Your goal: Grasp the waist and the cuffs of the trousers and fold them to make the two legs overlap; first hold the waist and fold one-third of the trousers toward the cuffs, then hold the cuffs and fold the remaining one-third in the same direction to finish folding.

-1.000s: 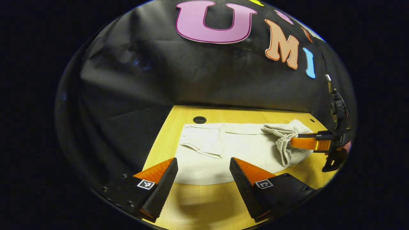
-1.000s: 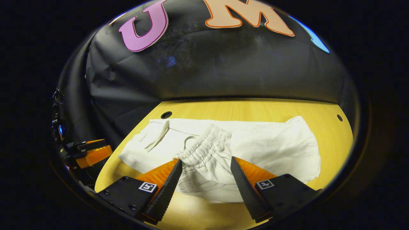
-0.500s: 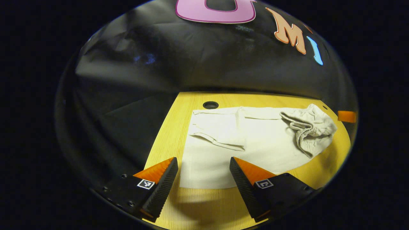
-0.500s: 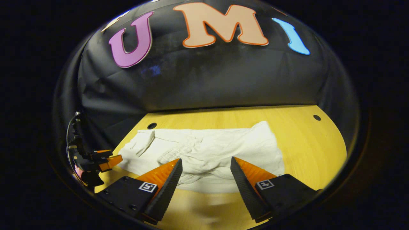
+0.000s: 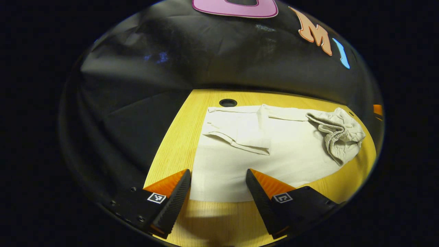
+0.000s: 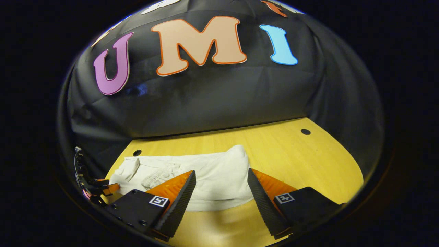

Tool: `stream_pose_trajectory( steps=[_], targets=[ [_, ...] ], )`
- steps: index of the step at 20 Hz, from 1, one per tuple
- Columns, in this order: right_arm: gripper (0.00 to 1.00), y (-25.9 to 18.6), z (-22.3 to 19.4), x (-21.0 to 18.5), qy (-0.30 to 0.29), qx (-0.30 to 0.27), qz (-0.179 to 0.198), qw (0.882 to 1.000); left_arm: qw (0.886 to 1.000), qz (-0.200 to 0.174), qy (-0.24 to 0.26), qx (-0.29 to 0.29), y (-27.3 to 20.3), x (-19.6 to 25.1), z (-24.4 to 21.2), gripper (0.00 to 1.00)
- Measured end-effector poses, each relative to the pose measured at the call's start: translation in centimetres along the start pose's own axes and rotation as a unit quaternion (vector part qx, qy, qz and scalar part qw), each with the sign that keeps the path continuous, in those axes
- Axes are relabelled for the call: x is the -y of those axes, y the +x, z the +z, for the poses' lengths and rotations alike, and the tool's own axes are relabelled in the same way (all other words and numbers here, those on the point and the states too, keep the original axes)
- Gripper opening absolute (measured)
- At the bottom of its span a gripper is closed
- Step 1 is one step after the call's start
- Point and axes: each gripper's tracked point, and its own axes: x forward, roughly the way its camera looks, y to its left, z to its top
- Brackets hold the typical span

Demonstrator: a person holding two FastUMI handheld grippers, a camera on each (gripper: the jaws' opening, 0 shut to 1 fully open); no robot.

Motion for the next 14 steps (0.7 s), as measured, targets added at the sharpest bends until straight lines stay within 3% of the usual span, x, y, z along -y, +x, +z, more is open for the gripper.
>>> stream_pose_trajectory(
  steps=[5, 9, 12, 14],
  targets=[
    [0.92, -0.7, 1.0, 0.8, 0.018, 0.011, -0.005, 1.000, 1.000, -0.007, -0.008, 0.003, 0.0, 0.3, 0.0, 0.92],
    [0.92, -1.2, 0.8, 0.8, 0.013, 0.011, -0.006, 1.000, 1.000, -0.024, -0.004, 0.001, 0.2, 1.4, 0.3, 0.67],
    [0.92, -1.6, 0.9, 1.3, 0.002, 0.012, -0.005, 1.000, 0.999, -0.030, -0.010, 0.009, 0.2, 2.1, 0.8, 0.35],
    [0.97, -1.9, 0.9, 2.3, -0.005, 0.013, -0.006, 1.000, 1.000, -0.018, -0.011, 0.002, -0.1, 2.6, 0.9, 0.00]
  ],
)
